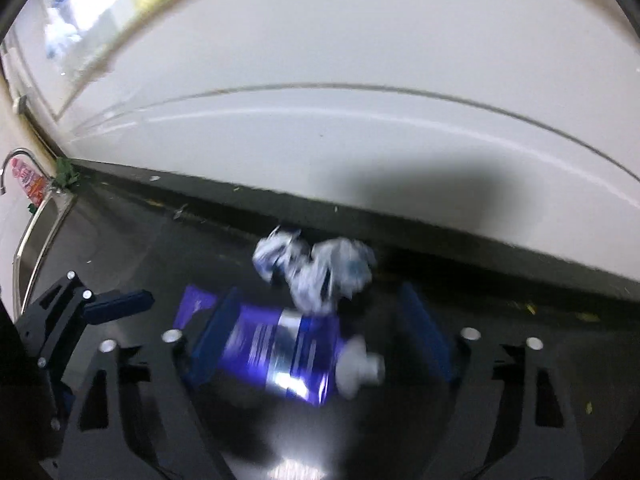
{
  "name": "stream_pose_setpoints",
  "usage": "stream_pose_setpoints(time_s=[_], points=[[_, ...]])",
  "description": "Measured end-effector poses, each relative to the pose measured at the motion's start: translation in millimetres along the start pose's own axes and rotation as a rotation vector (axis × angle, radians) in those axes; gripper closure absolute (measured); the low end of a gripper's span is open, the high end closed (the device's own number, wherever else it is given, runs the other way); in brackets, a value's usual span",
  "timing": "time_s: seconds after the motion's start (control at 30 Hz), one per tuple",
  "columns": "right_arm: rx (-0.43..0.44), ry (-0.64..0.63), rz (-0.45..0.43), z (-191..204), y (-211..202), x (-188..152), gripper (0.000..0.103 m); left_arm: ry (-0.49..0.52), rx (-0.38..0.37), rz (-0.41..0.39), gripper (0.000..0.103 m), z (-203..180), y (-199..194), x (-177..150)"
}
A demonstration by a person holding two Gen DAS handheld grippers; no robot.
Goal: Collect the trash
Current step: 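Grasp the blue pen with the left tool while the right tool grasps the crumpled foil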
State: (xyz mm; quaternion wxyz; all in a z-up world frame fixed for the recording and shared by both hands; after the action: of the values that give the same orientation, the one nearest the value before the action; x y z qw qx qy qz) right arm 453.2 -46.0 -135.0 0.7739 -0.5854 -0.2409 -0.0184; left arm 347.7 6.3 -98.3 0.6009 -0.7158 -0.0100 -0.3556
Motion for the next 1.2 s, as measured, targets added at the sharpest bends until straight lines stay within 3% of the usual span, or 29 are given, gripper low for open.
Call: stream_pose_setpoints(time_s=[0.1,0.17,0.43,0.6,0.67,0.73,0.77,0.83,1.07,1.2], points=[[0.03,-0.034,0.018,7.9,14.7,3.6,0.039,0.047,0.003,0.015,0.007,5.9,12.3,5.9],[0.026,-0.048,0.034,12.6,15.8,2.4,0.077,0.084,0.01,0.022,0.007,5.7,19.1,8.4],[0.037,-0.059,-0.012,-11.2,-19.0,-11.6,0.08,0.263,0.036,0.05,0.007,-15.4,38.3,12.3],[0.05,-0.052,-0.019,-34.7,-44.5,-38.4,0.08,0.342,-0.002,0.056,0.008,-12.7,42.4,18.6],[0.054,-0.045,-0.031,-40.4,-54.3,-46.9,0.08,0.324,-0.063,0.086,0.023,-13.8,41.5,18.0],[0.06,-0.042,-0.04,-44.5,-62.6,-54.4,0.08,0.309,-0.093,0.096,0.052,-19.3,37.3,14.4],[0.06,-0.037,-0.045,-46.6,-67.4,-59.3,0.08,0.327,-0.088,0.09,0.061,-25.2,34.3,11.2],[0.069,-0.028,-0.051,-49.0,-77.9,-73.2,0.08,0.344,-0.078,0.099,0.092,-39.9,28.6,3.1],[0.069,0.032,-0.099,-62.0,-114.9,-118.4,0.08,0.302,-0.013,0.132,0.096,-87.5,16.7,-20.0],[0.024,0.027,-0.117,-63.0,-139.3,-143.9,0.08,0.202,0.034,0.127,0.096,-102.9,-5.0,-31.9]])
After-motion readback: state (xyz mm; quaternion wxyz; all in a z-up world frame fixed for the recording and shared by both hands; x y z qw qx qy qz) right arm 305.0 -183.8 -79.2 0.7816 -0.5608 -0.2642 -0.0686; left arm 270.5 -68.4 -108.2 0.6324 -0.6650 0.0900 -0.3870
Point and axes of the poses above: each gripper's, at about its wrist camera, not at the fingertips, and y roughly the way its jaws point, z to its left, x to its top, the point moved 8 cm from there along y, roughly the way its jaws point, and after that the axes turned 10 degrees about z, right-handed, at the moved point
